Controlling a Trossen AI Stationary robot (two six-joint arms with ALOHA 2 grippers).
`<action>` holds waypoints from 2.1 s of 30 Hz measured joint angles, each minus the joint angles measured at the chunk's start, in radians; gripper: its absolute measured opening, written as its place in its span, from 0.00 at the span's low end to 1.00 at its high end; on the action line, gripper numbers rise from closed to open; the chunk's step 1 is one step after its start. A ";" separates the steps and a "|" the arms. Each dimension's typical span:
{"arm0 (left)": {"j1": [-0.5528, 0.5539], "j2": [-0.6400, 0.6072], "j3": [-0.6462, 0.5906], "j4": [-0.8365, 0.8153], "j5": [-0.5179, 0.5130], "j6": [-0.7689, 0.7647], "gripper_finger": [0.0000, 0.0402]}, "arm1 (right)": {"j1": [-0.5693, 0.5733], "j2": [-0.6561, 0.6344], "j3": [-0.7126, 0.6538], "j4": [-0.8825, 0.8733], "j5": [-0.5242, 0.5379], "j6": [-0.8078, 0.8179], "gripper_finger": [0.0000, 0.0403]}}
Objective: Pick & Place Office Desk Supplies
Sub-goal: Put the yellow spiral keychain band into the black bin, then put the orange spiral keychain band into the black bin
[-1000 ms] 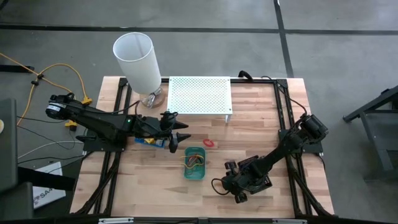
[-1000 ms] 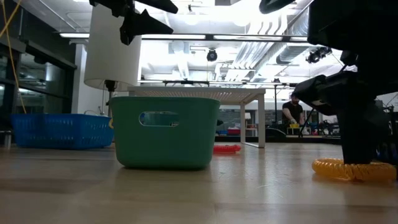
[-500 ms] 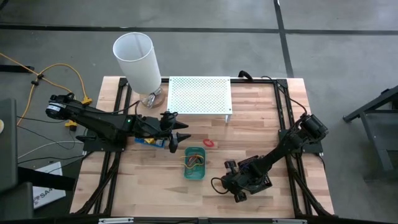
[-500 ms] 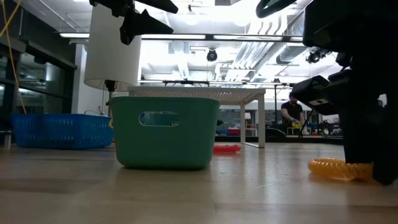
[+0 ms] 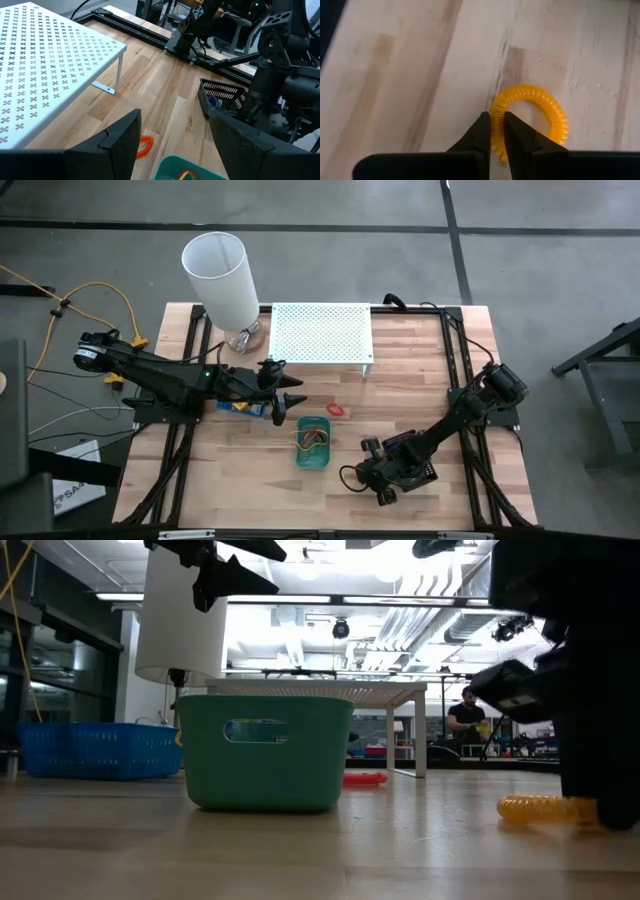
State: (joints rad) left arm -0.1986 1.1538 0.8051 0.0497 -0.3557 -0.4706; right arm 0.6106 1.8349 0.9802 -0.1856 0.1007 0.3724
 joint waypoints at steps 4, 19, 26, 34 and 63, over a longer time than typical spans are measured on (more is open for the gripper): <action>0.000 0.000 0.000 0.000 0.000 0.000 0.57 | 0.000 -0.048 0.000 -0.002 0.006 -0.010 0.06; 0.000 0.000 0.000 0.005 0.000 0.000 0.57 | 0.038 -0.286 0.000 -0.256 0.180 0.146 0.06; 0.000 0.000 0.000 0.007 0.000 0.000 0.57 | 0.089 -0.321 0.001 -0.396 0.194 0.454 0.06; 0.000 0.000 0.000 0.008 0.000 0.000 0.57 | 0.163 -0.321 0.001 -0.574 0.152 0.809 0.06; 0.000 0.000 0.000 0.008 0.000 0.000 0.57 | 0.181 -0.321 0.001 -0.645 0.177 0.933 0.17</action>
State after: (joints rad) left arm -0.1986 1.1538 0.8051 0.0574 -0.3557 -0.4706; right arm 0.7918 1.5135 0.9810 -0.8306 0.2779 1.3050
